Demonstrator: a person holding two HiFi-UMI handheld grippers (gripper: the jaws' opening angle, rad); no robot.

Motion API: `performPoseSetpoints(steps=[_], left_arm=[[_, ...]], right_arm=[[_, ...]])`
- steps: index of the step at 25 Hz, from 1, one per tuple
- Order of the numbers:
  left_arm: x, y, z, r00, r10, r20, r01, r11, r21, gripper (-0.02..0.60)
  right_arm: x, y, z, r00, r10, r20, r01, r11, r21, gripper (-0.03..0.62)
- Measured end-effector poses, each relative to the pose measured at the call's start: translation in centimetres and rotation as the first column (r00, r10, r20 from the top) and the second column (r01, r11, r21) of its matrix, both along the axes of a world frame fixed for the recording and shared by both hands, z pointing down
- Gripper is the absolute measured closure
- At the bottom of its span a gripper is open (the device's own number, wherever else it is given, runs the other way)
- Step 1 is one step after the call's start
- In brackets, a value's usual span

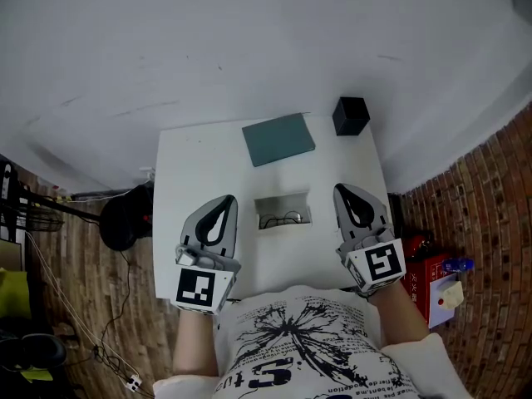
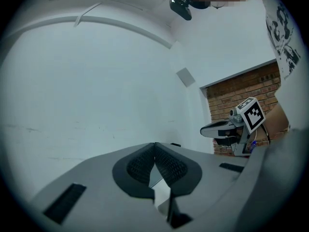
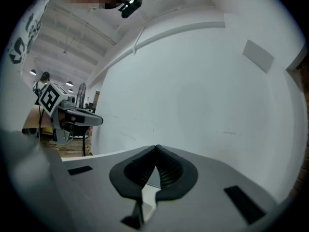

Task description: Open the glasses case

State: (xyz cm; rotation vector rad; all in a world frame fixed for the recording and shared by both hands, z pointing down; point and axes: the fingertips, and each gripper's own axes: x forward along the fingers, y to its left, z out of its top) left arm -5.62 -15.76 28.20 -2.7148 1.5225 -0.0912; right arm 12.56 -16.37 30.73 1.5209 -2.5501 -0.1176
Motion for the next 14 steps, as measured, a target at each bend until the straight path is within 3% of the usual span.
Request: performPoseSetpoints(steps=[14], left_arm=[[0.09,0.28,0.95,1.0,-0.008,0.003,0.008,1.0,-0.022,0.568]], right_arm=[[0.2,0.07,0.52,1.0,0.008,0.003,-0.008,1.0,-0.005,0.583]])
